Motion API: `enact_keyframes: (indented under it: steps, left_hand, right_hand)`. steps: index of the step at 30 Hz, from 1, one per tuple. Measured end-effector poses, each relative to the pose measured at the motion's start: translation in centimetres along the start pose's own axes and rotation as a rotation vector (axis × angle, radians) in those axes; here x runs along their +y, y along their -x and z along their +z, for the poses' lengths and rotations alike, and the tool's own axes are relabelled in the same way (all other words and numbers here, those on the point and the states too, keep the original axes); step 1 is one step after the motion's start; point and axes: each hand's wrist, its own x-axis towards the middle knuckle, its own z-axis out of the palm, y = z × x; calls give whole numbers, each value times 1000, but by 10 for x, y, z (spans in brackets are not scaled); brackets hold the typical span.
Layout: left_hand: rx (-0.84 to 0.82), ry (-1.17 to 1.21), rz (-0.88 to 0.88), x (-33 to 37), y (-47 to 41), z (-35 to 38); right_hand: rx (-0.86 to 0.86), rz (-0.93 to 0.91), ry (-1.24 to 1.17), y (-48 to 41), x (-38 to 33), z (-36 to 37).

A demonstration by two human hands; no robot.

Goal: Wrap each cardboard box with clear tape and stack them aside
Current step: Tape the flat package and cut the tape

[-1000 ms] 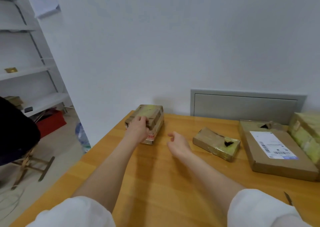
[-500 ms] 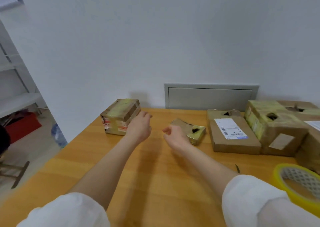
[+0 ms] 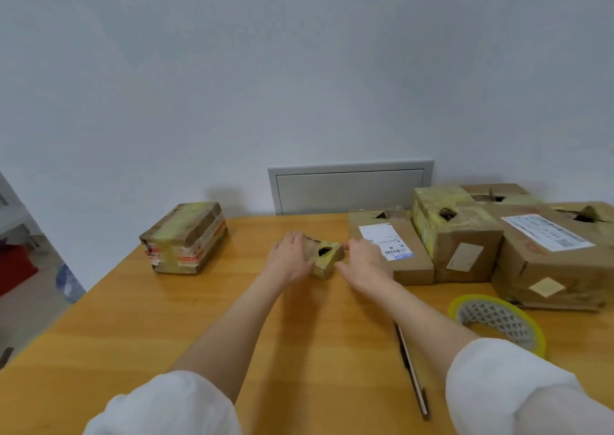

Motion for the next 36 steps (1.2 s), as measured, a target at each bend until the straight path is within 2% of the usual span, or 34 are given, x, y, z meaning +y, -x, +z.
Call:
enact_keyframes:
  steps: [10,15,21,29,33,36]
  left_hand:
    - [-138,-95,-17,-19,-54,19]
    - [-160,-142,-19,-25,-33,16]
    - [-168,-139,-18,-28,33,14]
    - [-37,-113,-21,-12,131,11]
    - [-16,-86,7,-4,151,16]
    - [72,-7,23,-3,159,12]
  right_hand:
    - [-7,-150,287,-21,-15,19]
    - [-2,-141,295,-1,-15,15]
    - [-55,-195,269,53,-14,8]
    - [-102,-165,207,123,-3,-1]
    - [-122,-145,209,139,5,-6]
    - [-76,-173,207,142,12,-11]
